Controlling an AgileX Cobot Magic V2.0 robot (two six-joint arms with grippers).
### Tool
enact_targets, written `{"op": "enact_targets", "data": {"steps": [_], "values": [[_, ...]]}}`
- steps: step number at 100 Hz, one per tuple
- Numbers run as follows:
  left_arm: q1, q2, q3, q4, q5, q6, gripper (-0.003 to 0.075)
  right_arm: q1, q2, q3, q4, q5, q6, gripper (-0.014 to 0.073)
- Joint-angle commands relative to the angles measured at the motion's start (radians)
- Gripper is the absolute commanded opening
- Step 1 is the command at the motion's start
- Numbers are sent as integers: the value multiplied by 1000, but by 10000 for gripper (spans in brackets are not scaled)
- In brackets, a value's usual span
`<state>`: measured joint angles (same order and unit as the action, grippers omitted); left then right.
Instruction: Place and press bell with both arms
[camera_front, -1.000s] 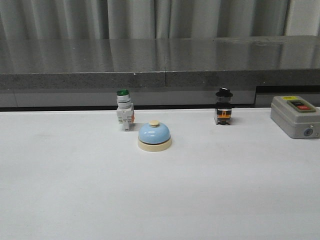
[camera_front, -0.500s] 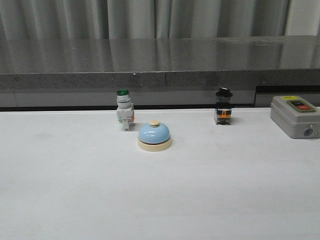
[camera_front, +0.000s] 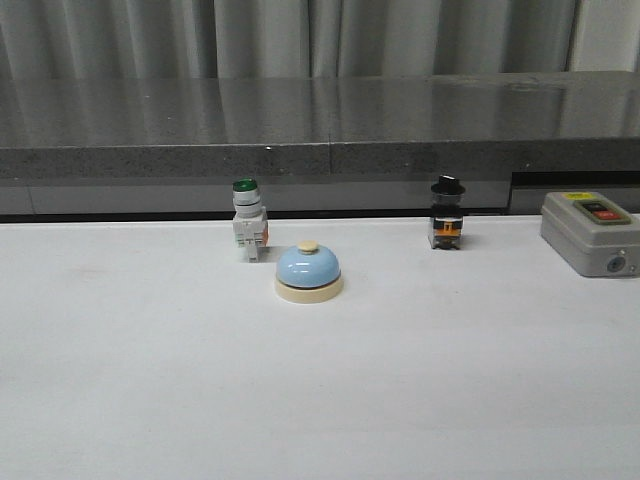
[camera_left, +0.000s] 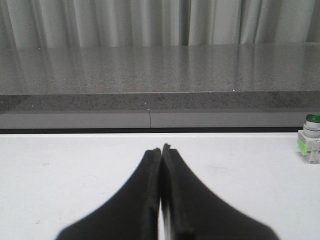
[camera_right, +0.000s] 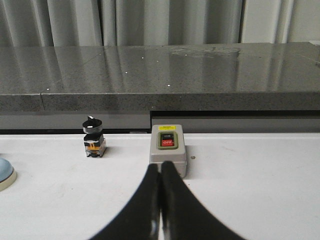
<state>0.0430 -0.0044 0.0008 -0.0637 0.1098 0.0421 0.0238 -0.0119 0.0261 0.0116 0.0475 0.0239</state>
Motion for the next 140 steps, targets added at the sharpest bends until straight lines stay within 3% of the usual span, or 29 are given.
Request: {"op": "enact_targets", "data": {"steps": [1,35,52,78,106,140], "values": [[1,-31,42,-11,-75,1,-20,-6,-16,-15,-12,-80,-2,-69],[1,-31,42,-11,-75,1,-20,-6,-15,-19,-12,-181,-2,-69],[1,-31,42,-11,-75,1,-20,-4,46,-116,5,8,-2,-69],[1,-31,42,-11,-75,1,-20,-4,364,-350,32,231,-2,-69],[1,-31,42,-11,-75,1,-20,1,725,-599,40,321,-70,-69],[1,-31,42,-11,-75,1,-20,182,1090,-938,68,469,-70,-69]]}}
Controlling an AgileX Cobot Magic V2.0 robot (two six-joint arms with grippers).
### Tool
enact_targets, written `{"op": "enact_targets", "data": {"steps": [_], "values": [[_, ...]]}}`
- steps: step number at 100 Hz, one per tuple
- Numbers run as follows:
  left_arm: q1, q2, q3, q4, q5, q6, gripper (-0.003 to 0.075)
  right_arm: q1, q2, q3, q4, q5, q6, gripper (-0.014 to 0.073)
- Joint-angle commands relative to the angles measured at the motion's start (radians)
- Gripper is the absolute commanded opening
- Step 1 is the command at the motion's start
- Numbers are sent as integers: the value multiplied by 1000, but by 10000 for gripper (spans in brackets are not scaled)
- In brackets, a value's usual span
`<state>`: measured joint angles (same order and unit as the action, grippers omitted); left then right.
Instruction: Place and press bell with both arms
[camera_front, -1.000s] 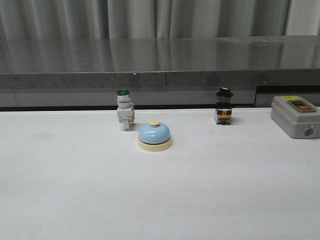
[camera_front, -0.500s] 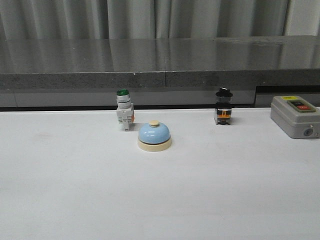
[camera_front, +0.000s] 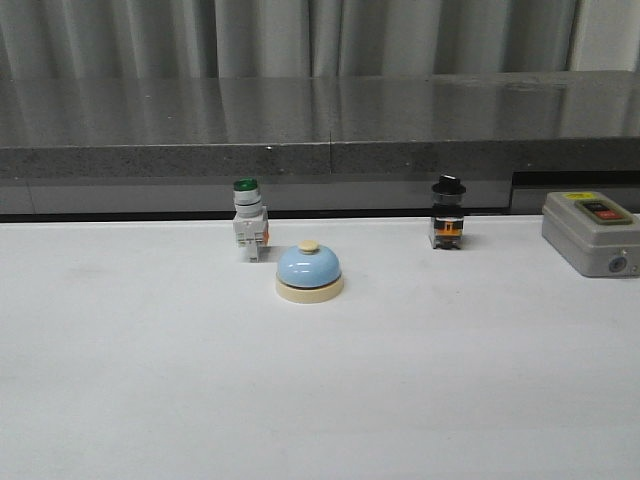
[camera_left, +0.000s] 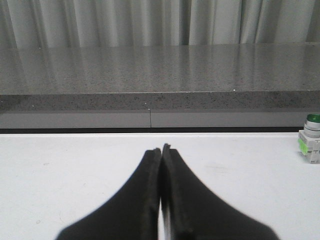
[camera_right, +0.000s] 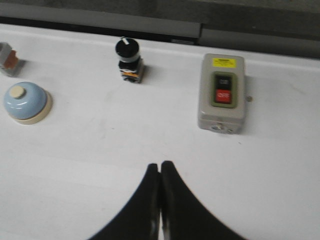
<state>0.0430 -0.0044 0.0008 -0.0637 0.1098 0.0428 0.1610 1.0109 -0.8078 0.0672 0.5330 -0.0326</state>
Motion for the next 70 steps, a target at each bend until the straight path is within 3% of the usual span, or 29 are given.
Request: {"op": "enact_targets", "data": {"steps": [1,39,70], "values": [[1,-31,42,-11,-75,0,-20,49,75,-111,12,-12,-14,-69],[1,-31,42,-11,-75,0,-20,272,474,-465,12,91,-14,-69],[1,-31,42,-11,-75,0,-20,393,750,-703,12,133,-14,-69]]}}
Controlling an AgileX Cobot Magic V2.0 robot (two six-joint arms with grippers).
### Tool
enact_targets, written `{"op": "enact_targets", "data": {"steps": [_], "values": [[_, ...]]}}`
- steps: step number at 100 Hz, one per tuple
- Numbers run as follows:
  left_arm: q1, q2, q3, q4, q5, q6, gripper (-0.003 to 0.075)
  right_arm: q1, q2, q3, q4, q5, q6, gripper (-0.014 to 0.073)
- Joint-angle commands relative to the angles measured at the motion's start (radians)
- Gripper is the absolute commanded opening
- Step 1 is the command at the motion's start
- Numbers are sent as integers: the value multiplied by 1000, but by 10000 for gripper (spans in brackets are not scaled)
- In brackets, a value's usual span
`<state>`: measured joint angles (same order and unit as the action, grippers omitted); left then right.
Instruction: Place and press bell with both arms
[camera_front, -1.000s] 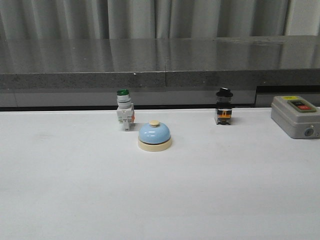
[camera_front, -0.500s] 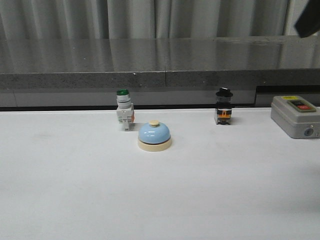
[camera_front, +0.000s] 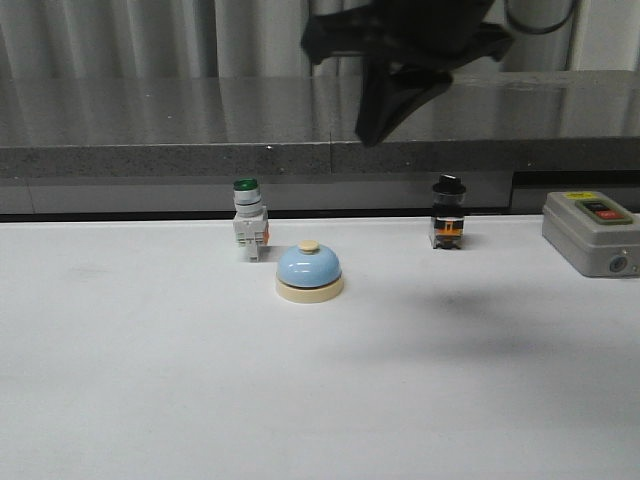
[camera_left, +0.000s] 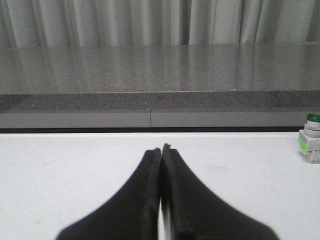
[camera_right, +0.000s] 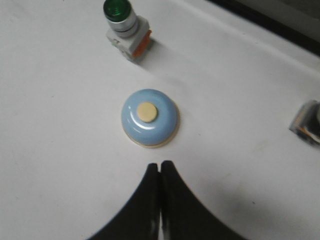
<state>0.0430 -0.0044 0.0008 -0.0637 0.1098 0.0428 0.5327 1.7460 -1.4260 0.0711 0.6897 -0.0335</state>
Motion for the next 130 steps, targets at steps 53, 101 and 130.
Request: {"op": "enact_targets", "data": {"steps": [53,101,130], "values": [[1,-31,42,-11,-75,0,-20,38,284,-346,-7,107,-13,-69],[1,-31,42,-11,-75,0,-20,38,326,-349,-31,151,-13,-69],[1,-31,42,-11,-75,0,-20,38,208,-349,-31,178,-12,-69]]}}
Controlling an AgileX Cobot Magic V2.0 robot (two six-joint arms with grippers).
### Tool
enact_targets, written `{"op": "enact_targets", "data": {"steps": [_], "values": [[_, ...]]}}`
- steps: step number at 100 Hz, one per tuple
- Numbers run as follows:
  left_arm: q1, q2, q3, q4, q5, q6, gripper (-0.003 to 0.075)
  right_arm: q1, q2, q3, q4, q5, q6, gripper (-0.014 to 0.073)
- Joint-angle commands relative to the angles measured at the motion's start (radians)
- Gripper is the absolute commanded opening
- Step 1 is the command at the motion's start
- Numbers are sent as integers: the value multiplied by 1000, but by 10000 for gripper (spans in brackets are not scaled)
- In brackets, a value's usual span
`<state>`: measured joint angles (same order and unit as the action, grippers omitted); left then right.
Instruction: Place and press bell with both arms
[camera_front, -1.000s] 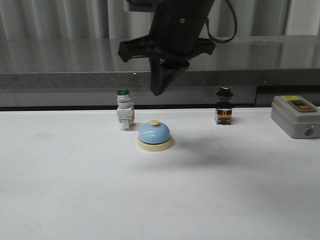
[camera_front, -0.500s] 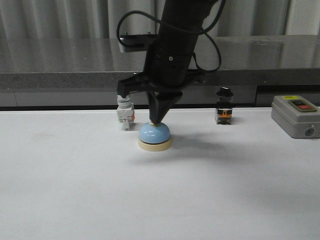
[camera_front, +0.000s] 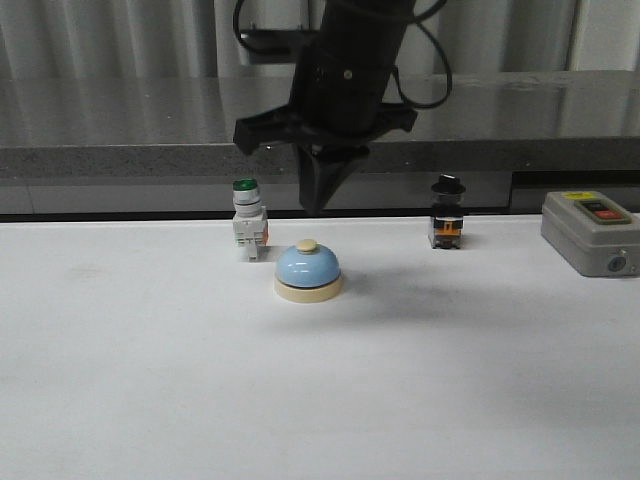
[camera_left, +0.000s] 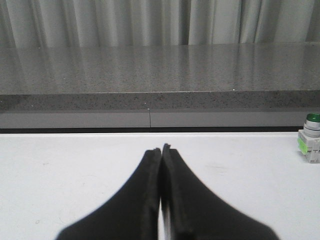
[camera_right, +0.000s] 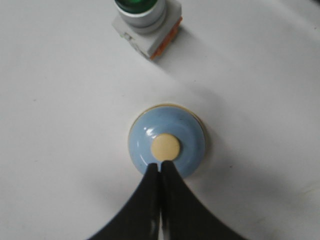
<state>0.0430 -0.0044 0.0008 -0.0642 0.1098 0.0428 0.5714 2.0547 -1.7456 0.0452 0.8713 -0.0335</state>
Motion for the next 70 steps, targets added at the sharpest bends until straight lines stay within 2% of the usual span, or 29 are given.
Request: {"op": "enact_targets", "data": {"steps": [1,23,37,70], "values": [[1,-31,42,-11,-75,0,-20,-1,-106,-29,-5,-2,-12,-69],[1,-31,42,-11,-75,0,-20,-36,-164,-25,-5,94,4,-69],[1,-31,42,-11,-75,0,-20,-89,-224,24,-5,102,6,-69],[1,-31,42,-11,-75,0,-20,-248,-467,319,-3,12,13,-69]]}}
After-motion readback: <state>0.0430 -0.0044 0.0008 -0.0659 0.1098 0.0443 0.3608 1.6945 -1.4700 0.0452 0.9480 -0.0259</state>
